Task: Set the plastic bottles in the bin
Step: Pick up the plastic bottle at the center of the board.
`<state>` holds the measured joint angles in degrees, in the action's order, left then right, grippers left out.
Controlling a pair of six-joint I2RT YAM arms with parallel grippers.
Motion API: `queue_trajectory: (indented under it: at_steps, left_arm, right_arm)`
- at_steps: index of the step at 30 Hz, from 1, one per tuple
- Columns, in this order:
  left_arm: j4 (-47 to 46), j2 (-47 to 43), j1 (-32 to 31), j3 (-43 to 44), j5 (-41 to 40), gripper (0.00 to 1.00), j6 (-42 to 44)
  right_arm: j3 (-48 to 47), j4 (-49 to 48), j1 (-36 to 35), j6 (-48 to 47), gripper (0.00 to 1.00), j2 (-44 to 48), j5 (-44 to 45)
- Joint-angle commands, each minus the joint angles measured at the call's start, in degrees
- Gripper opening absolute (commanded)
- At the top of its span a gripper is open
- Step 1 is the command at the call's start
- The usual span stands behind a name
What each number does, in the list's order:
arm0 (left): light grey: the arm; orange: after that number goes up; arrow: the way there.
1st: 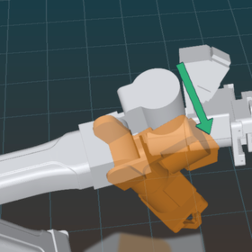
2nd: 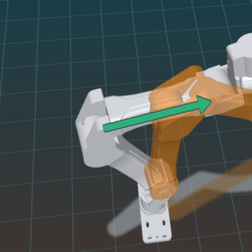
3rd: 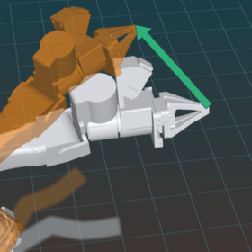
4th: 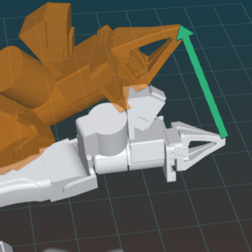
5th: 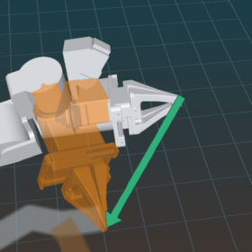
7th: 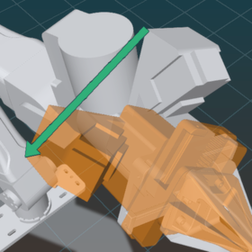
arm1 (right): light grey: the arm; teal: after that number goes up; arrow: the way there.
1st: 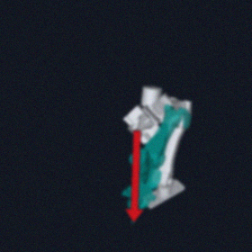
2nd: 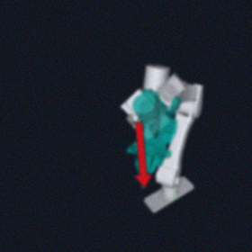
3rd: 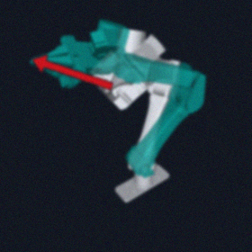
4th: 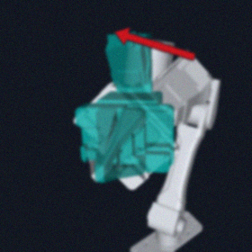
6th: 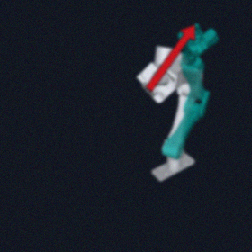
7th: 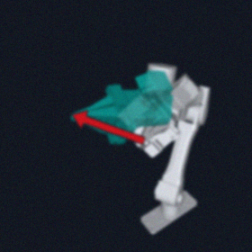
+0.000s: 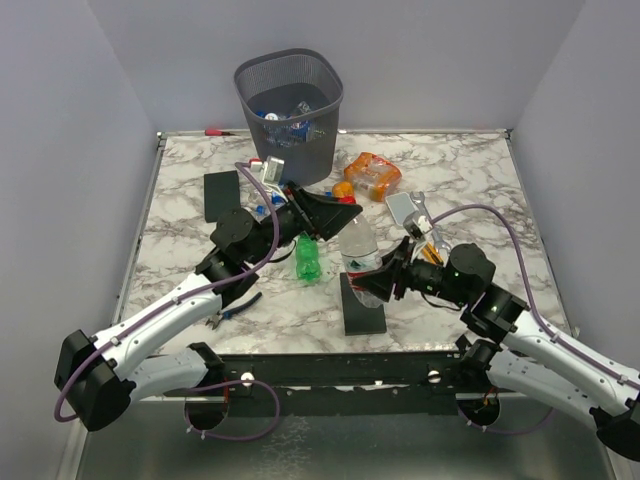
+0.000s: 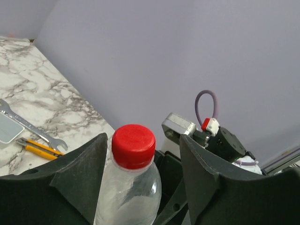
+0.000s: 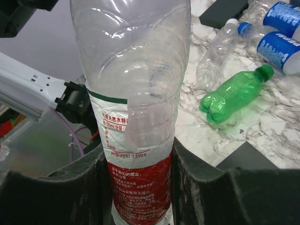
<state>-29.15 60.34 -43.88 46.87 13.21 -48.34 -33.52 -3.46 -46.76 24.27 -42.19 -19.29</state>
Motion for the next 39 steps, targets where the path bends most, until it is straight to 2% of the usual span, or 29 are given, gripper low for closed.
queue_trajectory:
  at_steps: [1,10,19,20,25,27,28,30,32,33,39]
  left_arm:
    - [-1.90,2.59,0.00,4.06,-0.13,0.64,-3.16]
    - [4.44,7.32,-0.11,8.07,2.38,0.52,-3.19]
    - [6.75,8.48,-0.78,9.14,5.06,0.55,-1.32]
    - [7.00,8.36,-0.89,9.04,4.98,0.50,-1.01]
    - [8.83,7.30,-1.12,8.57,3.62,0.13,1.15]
    - [9.09,6.71,-1.20,8.21,3.33,0.00,2.10]
    - [9.43,6.45,-1.21,8.08,3.15,0.00,2.56]
    - [9.63,5.89,-1.20,7.82,2.80,0.00,3.33]
    - [9.79,5.20,-1.21,7.59,1.29,0.00,4.09]
    - [9.95,4.59,-1.14,7.46,0.24,0.00,4.51]
    - [14.27,2.86,-1.11,10.57,-6.70,0.00,10.04]
  right_arm:
    - [1.43,1.77,0.01,-4.92,0.31,2.05,3.13]
    - [0.93,6.19,0.01,-8.02,0.28,4.43,7.19]
    - [0.83,7.33,0.01,-8.28,0.27,5.10,7.95]
    - [0.87,7.41,0.01,-8.21,0.27,5.15,8.00]
    - [0.99,7.35,0.01,-7.80,0.31,5.40,7.92]
    - [1.08,7.41,0.01,-7.64,0.35,5.73,7.83]
    - [1.02,7.49,0.01,-7.47,0.41,5.86,7.72]
    - [0.56,7.78,0.01,-6.53,0.71,5.80,7.14]
    - [-0.76,8.95,0.01,-4.74,0.96,4.93,6.88]
    - [-1.67,9.71,0.01,-3.89,1.00,4.17,6.93]
    - [-11.25,17.92,0.01,1.31,1.00,-0.93,5.62]
